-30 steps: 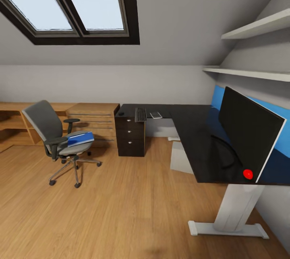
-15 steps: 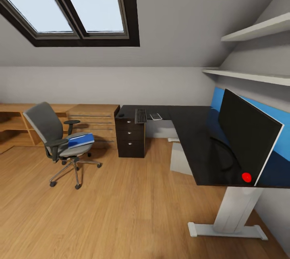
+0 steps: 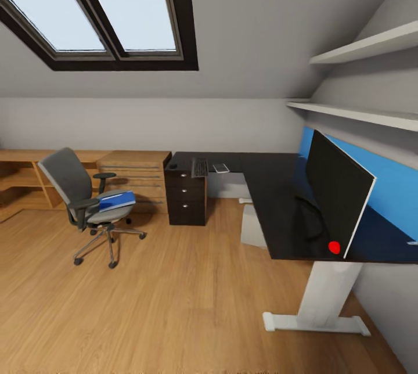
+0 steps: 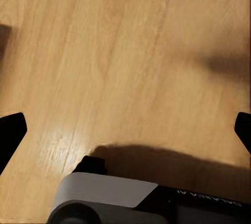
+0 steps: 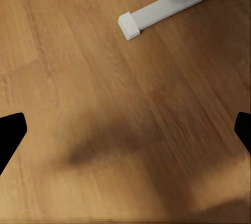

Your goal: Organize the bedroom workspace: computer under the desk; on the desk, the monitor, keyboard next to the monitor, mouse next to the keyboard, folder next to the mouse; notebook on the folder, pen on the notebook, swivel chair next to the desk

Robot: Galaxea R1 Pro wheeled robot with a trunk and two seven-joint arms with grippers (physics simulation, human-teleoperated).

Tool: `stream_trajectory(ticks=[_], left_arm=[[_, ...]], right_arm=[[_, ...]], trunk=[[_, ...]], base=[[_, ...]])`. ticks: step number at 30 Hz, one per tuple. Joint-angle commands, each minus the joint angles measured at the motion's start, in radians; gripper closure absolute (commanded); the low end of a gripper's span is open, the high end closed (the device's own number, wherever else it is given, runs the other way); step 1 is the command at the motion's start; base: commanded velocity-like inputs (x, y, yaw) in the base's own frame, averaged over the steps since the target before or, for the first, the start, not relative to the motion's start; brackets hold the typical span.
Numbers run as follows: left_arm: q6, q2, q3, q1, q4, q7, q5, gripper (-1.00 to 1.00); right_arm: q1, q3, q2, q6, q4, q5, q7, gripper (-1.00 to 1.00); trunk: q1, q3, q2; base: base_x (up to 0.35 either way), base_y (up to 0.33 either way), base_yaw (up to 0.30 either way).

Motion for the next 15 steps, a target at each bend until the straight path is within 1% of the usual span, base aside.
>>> stream_trajectory(ticks=[1, 3, 7, 10, 12, 15], left_arm=[[-0.006, 0.001, -0.007, -0.001, 0.000, 0.008, 0.011, -1.00], [-0.006, 0.002, -0.007, -0.001, 0.000, 0.008, 0.011, -1.00], [-0.006, 0.001, -0.006, -0.001, 0.000, 0.008, 0.011, -1.00], [-0.007, 0.000, -0.006, -0.001, 0.000, 0.008, 0.011, -1.00], [-0.008, -0.001, -0.006, -0.001, -0.001, 0.008, 0.011, -1.00], [-0.014, -0.002, -0.006, -0.001, -0.001, 0.008, 0.011, -1.00]], right_arm=[[-0.001, 0.005, -0.003, -0.003, 0.000, -0.010, -0.003, -1.00], [-0.001, 0.005, -0.010, -0.003, -0.002, -0.013, -0.013, -1.00], [-0.002, 0.005, -0.016, -0.008, -0.003, -0.015, -0.020, -1.00], [-0.001, 0.009, -0.016, -0.041, -0.003, -0.011, -0.021, -1.00], [-0.002, 0.014, -0.016, -0.094, 0.000, -0.007, -0.020, -1.00], [-0.002, 0.015, -0.016, -0.106, 0.000, -0.007, -0.020, -1.00]], trunk=[[-0.005, 0.002, 0.007], [-0.012, 0.008, 0.021], [-0.028, 0.021, 0.049], [-0.039, 0.030, 0.070], [-0.047, 0.037, 0.084], [-0.058, 0.046, 0.105]], base=[[-0.315, -0.185, 0.000], [-0.319, -0.189, 0.000], [-0.319, -0.196, 0.000], [-0.305, -0.213, 0.000], [-0.285, -0.219, 0.000], [-0.191, -0.154, 0.000]])
